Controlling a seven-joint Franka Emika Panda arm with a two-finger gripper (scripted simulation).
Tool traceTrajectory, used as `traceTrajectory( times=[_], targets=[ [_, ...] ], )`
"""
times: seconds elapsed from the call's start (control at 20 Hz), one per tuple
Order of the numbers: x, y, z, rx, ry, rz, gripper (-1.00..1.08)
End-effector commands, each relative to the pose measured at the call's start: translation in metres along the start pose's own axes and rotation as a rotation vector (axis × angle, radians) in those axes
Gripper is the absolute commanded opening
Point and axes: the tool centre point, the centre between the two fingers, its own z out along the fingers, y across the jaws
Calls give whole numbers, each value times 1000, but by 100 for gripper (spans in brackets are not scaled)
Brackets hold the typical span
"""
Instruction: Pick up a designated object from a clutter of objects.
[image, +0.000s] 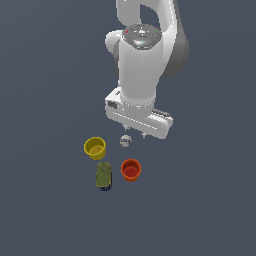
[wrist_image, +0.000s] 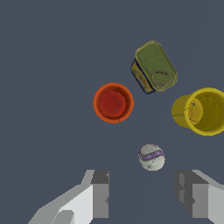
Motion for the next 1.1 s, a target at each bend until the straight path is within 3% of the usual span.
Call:
traceTrajectory(
  times=[0.0,1.05],
  targets=[
    [3,-1,8,-4,-1,64,28],
    [20,-7,80,-42,7,589,28]
  ],
)
